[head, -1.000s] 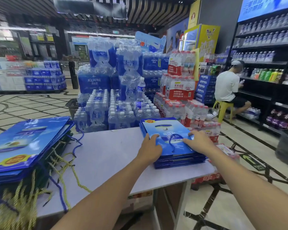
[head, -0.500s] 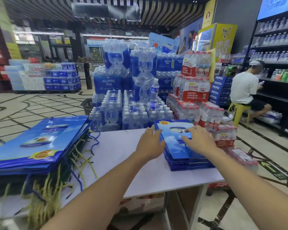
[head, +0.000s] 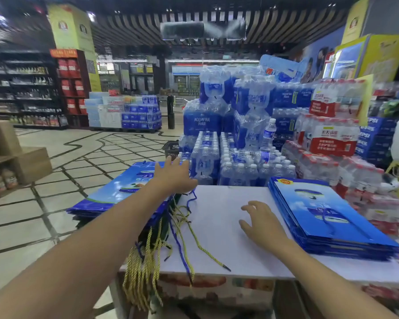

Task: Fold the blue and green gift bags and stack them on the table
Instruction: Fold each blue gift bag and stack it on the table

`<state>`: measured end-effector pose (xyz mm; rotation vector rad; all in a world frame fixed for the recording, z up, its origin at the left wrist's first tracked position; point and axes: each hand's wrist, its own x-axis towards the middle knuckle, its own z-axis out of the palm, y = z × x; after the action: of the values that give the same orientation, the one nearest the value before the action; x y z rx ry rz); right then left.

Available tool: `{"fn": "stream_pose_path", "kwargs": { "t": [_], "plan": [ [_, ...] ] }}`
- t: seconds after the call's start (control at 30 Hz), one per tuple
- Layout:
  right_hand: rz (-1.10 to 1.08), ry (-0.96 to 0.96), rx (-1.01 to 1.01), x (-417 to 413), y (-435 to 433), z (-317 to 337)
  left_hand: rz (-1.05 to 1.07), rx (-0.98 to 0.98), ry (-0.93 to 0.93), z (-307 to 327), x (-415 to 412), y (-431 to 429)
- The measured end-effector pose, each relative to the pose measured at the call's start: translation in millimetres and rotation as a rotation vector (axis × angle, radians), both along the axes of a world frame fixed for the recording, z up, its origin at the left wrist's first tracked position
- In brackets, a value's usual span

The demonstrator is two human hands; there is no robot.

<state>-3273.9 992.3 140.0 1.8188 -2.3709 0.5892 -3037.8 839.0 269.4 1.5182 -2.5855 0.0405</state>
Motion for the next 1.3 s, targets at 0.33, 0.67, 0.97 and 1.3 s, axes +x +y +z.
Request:
{"fn": "stream_pose_path", "kwargs": {
  "t": [0.33, 0.67, 0.97, 1.3],
  "plan": [
    [-0.034, -0.072, 0.086, 14, -3, -30, 0.287, 0.320, -0.091, -14, 40, -7],
    [-0.022, -0.040, 0.078, 12, -4, -29, 0.162, 0.170, 0.231, 18, 23, 6],
    [0.016, -0.186, 0.072, 12, 0, -25, -0.109, 0.041, 0.454, 52, -35, 54],
    [0.010, -1.789, -0.194, -2, 0, 62, -0.221, 0.035, 0.259, -11, -80, 91]
  ]
}}
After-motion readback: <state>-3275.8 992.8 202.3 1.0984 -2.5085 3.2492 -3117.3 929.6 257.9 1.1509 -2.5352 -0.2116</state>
